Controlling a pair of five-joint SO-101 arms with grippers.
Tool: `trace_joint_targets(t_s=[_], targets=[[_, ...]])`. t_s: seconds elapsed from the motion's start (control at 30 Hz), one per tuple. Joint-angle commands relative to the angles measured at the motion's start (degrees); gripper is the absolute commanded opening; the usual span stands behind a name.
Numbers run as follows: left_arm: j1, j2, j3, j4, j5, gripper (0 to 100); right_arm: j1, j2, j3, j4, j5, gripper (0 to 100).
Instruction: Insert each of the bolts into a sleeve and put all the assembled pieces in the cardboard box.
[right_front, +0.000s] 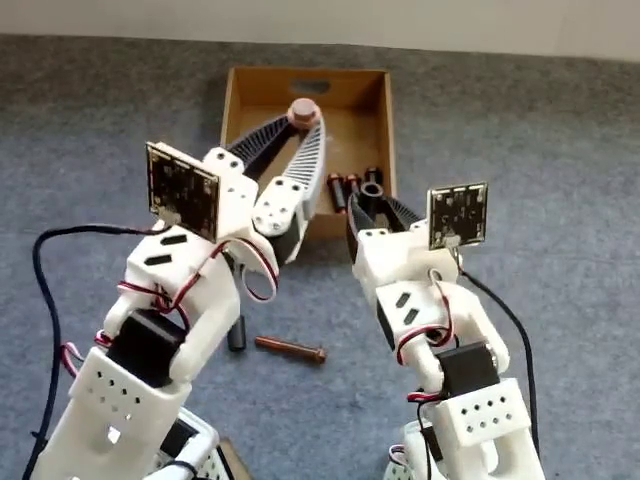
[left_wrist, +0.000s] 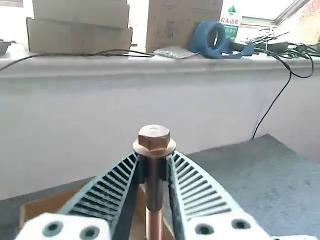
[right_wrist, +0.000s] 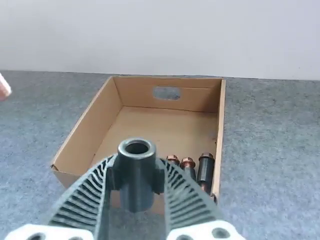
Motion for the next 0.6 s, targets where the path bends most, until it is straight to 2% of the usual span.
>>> trace_joint_targets(t_s=[0.0, 0.1, 0.37, 0.57], targets=[[3.47, -1.27, 0.84, -4.04, -0.26, 1, -0.40, -1.27, -0.31, -2.42, -0.35, 0.6], [5.14, -1.54, 2.42, -6.42, -0.26, 1, -0.31, -1.54, 2.07, -7.43, -0.35, 0.6], [6.02, -1.36, 2.77, -6.68, -0.26, 1, -0.40, -1.63, 11.91, -24.31, -0.26, 0.6], [6.02, -1.10, 2.86, -6.68, -0.44, 1, -0.40, -1.63, 12.70, -26.07, -0.26, 0.6]])
